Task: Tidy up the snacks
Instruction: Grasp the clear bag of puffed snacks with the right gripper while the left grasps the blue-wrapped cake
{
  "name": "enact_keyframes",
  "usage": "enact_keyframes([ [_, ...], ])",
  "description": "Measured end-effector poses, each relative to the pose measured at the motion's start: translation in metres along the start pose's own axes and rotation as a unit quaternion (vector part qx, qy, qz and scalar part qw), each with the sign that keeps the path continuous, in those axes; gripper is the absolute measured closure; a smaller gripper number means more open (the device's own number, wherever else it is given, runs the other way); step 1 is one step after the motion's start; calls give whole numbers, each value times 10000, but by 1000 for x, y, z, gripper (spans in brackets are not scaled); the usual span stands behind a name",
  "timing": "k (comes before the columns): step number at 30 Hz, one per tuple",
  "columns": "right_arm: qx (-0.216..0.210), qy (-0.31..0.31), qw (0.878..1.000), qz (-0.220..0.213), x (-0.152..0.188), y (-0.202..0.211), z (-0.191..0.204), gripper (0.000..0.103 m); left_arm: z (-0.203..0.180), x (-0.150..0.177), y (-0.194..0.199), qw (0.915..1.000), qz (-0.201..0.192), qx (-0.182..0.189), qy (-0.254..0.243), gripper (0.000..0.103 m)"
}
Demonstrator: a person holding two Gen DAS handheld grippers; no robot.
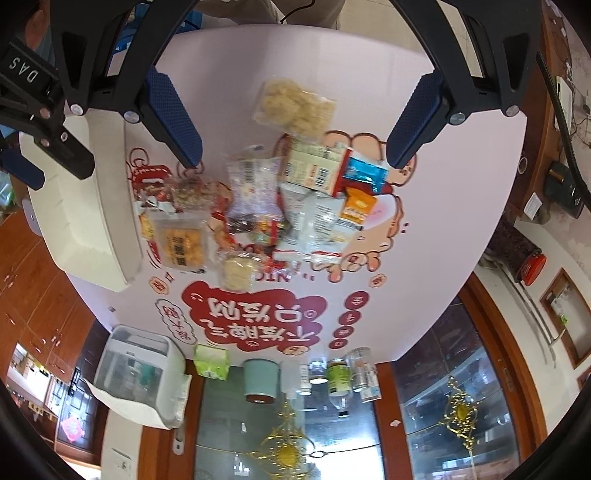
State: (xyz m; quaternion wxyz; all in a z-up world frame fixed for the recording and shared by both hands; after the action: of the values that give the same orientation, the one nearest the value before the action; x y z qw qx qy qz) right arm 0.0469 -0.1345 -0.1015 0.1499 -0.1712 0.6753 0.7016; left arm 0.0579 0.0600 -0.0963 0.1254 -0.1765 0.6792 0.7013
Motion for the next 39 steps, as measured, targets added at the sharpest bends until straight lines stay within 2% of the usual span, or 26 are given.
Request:
enact_keyframes([
  [9,-111,117,9998,84,-8,-8,46,16,73,-22,-10,9994,45,-31,338,4],
  [11,-190,104,9996,176,-9,-13,55,16,92,-25,-16,9993,20,-174,323,4],
  [16,-564,66,9969,549,-7,-34,78,16,122,-27,-40,9993,144,-333,-44,4],
  [18,-767,212,9947,649,-6,-43,91,16,130,-26,-53,9990,266,-286,-220,4],
  [21,-796,622,9926,680,1,-56,111,16,141,-23,-77,9978,505,-115,-422,4],
  [25,-974,1401,9820,810,23,-74,146,16,150,-18,-105,9947,789,67,-652,4],
  [28,-1137,1951,9715,724,38,-84,170,16,151,-12,-128,9901,960,137,-1015,4],
  [32,-1140,2697,9538,671,52,-101,191,16,153,-3,-150,9836,1153,135,-1378,4],
  [35,-1090,2946,9460,797,56,-119,196,16,156,-1,-158,9806,1186,126,-1559,4],
  [39,-1300,3108,9356,1053,64,-133,203,16,156,1,-164,9764,1243,214,-1752,4],
])
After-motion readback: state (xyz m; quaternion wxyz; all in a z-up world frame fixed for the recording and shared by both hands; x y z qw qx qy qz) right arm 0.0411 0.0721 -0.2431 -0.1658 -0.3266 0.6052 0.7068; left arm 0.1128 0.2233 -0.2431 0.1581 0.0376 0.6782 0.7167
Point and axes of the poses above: each gripper's, at about its wrist camera, not at the fingertips, and y roughly against the way its jaws point, z to its left, x to its underside, the point moved 10 cm from there along -y, roughly the way its jaws point, and after that the axes turned 9 degrees about z, right-handed, at the moved point
